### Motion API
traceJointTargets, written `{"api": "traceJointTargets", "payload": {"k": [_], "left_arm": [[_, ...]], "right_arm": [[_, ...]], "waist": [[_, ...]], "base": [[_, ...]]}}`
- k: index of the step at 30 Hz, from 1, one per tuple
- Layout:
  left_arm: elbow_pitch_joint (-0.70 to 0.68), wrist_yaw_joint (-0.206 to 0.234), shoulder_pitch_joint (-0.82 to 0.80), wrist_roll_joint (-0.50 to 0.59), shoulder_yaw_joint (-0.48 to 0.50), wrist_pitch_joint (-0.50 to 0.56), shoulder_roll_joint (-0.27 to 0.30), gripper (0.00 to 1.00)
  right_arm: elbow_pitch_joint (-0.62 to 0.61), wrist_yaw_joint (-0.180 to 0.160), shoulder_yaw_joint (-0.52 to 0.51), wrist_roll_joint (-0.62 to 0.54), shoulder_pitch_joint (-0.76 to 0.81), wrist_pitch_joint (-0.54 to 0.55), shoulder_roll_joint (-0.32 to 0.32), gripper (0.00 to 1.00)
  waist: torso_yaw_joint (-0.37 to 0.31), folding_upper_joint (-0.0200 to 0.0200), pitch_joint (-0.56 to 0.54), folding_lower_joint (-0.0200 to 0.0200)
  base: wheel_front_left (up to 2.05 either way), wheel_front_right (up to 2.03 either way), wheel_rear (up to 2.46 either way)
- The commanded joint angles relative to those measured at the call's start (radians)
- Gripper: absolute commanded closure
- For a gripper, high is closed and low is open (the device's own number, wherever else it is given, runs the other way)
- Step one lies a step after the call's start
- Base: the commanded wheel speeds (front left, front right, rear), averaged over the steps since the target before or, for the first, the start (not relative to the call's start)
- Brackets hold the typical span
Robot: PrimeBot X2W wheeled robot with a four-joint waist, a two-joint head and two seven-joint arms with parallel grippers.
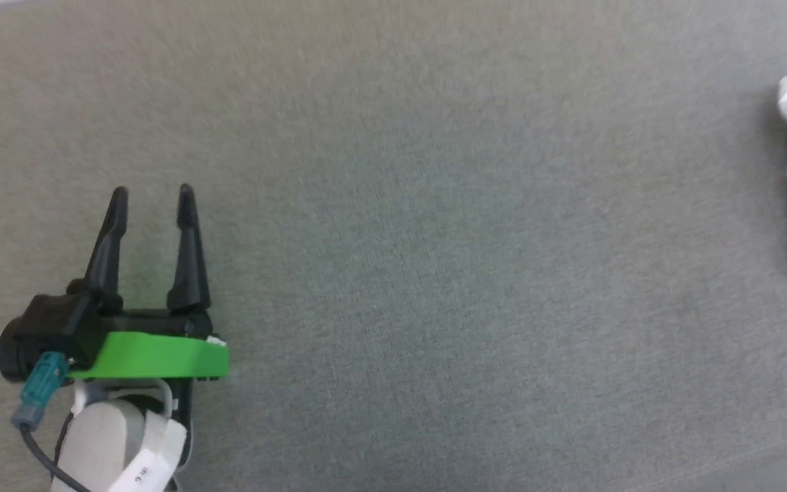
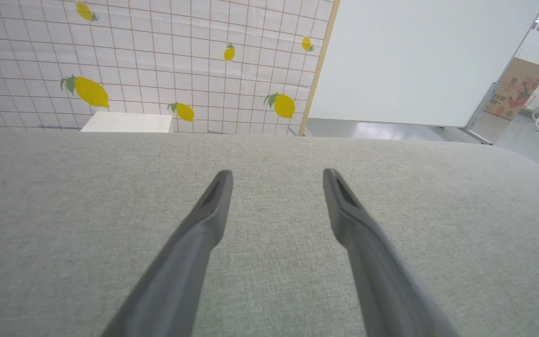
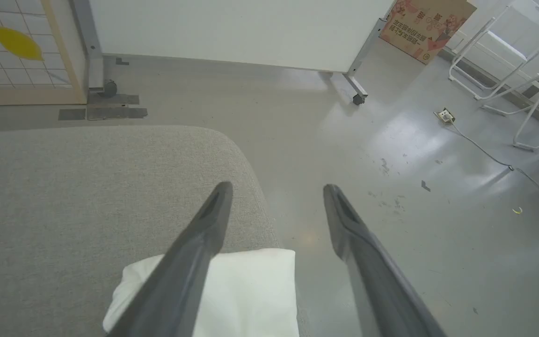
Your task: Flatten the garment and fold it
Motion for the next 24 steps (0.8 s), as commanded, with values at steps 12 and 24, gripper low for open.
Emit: {"api": "traceJointTargets", "payload": {"k": [12, 24], "left_arm": [[0.098, 0.074, 0.054, -0.05, 0.083, -0.058, -0.039, 0.0], [0.141, 0.098, 0.069, -0.057, 0.089, -0.067, -0.055, 0.0]], "right_arm": [[-0.309, -0.002, -0.033, 0.066, 0.214, -0.223, 0.31, 0.0], [-0.531, -0.002, -0.107, -0.116, 0.578, -0.331, 0.663, 0.0]], "waist": [[0.096, 0.0092, -0.36, -0.0001], [0.172, 0.0092, -0.449, -0.0001]], "base": [[0.0, 0.0, 0.0], [0.0, 0.0, 0.0]]}}
